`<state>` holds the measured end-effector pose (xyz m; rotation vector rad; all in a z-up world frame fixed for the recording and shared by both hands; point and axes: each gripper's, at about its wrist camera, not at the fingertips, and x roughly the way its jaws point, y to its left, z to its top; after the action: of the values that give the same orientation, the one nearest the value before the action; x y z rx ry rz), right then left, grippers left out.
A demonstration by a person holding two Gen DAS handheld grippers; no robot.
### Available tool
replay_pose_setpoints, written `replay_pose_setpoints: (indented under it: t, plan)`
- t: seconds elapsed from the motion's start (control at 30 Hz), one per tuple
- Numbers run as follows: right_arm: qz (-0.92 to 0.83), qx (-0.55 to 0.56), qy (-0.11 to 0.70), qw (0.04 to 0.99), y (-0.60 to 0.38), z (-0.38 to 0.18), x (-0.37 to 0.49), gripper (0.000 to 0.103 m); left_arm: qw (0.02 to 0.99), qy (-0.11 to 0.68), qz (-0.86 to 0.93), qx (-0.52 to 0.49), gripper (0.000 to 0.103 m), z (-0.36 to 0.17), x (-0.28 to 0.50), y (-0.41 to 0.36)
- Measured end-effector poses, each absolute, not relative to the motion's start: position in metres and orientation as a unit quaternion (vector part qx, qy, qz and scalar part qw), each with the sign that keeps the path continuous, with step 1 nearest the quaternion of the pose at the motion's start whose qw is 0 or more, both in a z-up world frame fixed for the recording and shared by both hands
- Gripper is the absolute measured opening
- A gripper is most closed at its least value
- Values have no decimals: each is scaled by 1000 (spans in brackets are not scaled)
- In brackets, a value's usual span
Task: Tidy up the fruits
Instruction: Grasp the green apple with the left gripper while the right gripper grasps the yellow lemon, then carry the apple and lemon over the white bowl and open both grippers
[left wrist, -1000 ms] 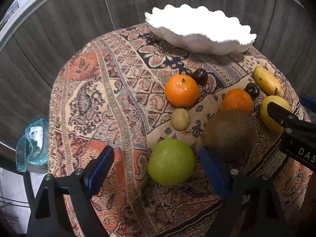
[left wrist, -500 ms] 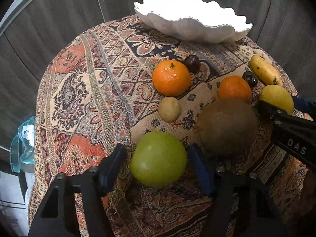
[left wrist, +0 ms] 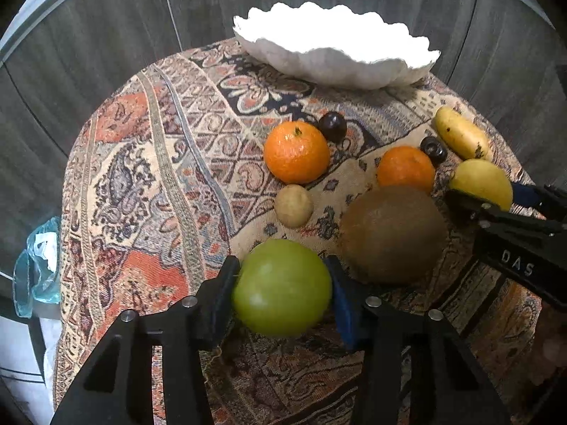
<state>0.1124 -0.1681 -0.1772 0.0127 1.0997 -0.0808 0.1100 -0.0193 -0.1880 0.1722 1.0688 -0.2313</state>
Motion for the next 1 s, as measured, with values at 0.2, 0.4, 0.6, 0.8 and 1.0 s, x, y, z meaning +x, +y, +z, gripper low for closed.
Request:
replay_pose_setpoints:
  t: [0.2, 0.4, 0.6, 0.8, 1.0]
  plan:
    - [-41, 3, 514, 857, -164, -164, 105, 60, 857, 499, -109, 73, 48, -175, 107, -12]
    - [-33, 6, 499, 866, -158, -145, 102, 60, 865, 486, -99, 73, 48, -155, 106, -7]
    - [-30, 13, 477, 878, -160, -126, 106, 60, 875, 469, -90, 72, 48, -136, 110, -9]
    - [-33, 28, 465, 884, -172, -110, 107, 60, 881, 457, -96, 73, 48, -115, 114, -21]
    - [-37, 32, 449, 892, -184, -95, 114, 60, 887, 444, -107, 70, 48, -97, 131, -34]
